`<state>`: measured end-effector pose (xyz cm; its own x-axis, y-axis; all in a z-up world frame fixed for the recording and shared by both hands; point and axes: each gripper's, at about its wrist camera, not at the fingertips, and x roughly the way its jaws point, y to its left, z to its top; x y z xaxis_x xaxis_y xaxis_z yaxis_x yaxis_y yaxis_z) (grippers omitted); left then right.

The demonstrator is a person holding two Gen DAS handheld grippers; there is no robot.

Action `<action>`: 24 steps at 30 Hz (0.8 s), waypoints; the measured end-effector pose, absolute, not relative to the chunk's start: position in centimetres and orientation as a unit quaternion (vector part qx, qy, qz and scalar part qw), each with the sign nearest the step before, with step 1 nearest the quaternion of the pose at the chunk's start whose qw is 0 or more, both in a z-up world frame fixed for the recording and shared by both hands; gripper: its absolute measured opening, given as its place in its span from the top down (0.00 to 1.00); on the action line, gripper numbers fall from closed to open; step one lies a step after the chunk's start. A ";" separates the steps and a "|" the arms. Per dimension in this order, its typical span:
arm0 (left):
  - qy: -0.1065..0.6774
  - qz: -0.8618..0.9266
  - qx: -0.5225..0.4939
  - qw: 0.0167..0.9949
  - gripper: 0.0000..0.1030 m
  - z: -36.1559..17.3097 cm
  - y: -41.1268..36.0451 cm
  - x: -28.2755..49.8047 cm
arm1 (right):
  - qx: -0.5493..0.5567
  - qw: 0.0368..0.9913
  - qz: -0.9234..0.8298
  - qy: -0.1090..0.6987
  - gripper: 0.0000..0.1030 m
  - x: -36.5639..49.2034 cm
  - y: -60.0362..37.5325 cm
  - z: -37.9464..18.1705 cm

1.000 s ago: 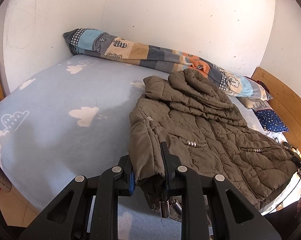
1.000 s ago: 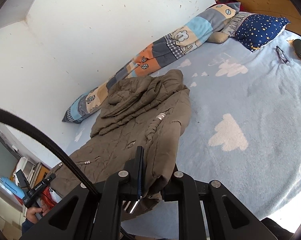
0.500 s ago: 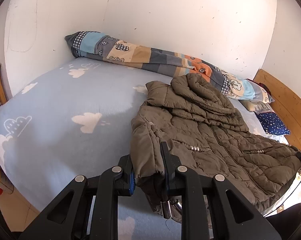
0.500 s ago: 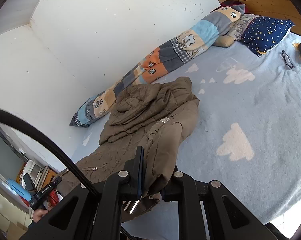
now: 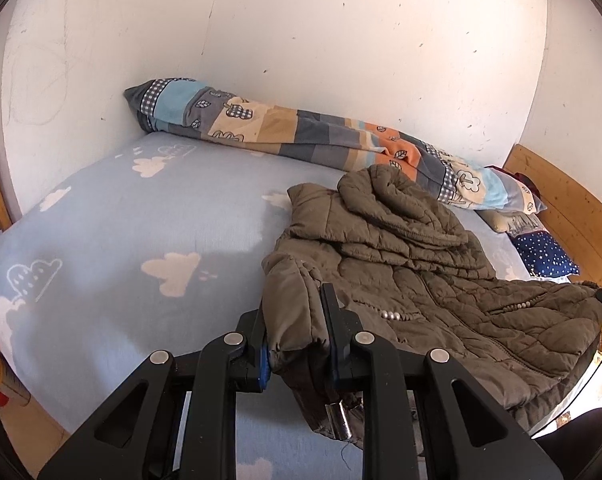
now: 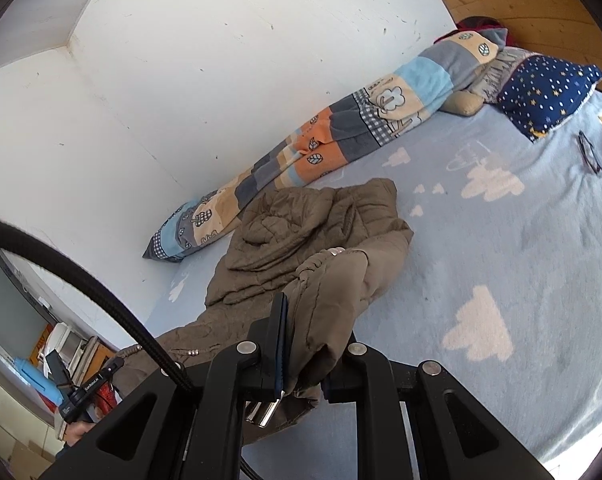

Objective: Fold large clothes

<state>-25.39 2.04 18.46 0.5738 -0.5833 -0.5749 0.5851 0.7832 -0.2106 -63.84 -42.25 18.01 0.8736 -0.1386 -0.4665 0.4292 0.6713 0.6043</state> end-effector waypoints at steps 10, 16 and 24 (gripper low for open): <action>0.305 -0.335 0.006 0.892 0.81 21.0 0.4 -23.3 | 0.366 0.899 -0.154 0.186 0.87 -61.9 -44.1 20.2; 0.291 -0.337 0.007 0.895 0.81 23.3 -1.5 -20.9 | 0.369 0.899 -0.151 0.183 0.87 -60.4 -45.7 21.4; 0.289 -0.338 0.018 0.895 0.81 25.4 -4.6 -16.8 | 0.379 0.896 -0.151 0.174 0.87 -57.3 -48.8 22.8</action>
